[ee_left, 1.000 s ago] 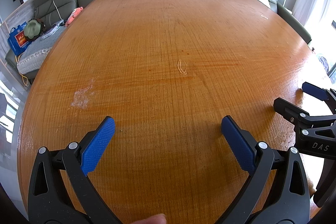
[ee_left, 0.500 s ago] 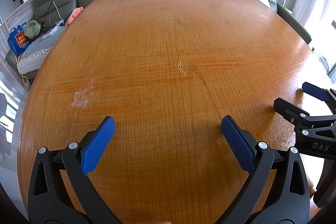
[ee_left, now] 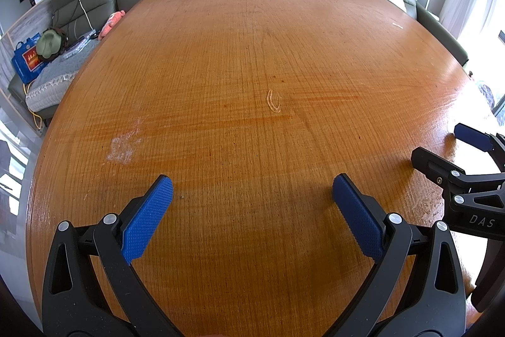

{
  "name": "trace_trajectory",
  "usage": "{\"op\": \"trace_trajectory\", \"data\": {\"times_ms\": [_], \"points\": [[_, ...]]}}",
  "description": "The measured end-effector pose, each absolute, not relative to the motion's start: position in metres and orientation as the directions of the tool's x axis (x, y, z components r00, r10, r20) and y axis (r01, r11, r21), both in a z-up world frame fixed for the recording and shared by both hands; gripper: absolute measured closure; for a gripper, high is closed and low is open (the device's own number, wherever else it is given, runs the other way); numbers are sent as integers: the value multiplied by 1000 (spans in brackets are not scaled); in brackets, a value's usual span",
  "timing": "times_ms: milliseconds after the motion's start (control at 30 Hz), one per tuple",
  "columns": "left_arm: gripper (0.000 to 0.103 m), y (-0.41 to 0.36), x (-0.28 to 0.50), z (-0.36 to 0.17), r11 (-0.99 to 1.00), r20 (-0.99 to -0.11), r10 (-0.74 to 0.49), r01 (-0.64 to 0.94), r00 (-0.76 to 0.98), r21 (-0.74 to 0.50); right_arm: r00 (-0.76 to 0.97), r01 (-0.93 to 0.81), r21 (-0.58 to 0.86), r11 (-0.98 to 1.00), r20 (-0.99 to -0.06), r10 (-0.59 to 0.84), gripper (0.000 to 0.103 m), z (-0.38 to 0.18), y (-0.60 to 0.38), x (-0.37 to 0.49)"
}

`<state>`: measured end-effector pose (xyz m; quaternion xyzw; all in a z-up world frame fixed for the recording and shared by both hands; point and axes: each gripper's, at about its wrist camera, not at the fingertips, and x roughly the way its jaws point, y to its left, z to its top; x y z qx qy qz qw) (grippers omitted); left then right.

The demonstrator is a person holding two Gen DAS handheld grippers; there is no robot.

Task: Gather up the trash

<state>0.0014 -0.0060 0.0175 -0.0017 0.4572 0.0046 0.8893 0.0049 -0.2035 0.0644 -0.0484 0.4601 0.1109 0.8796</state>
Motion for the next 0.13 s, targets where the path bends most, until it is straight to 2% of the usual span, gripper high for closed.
{"op": "trace_trajectory", "data": {"times_ms": [133], "points": [[5, -6, 1, 18, 1000, -813, 7, -10, 582, 2, 552, -240, 17, 971, -820, 151, 2, 65, -203, 5]]}}
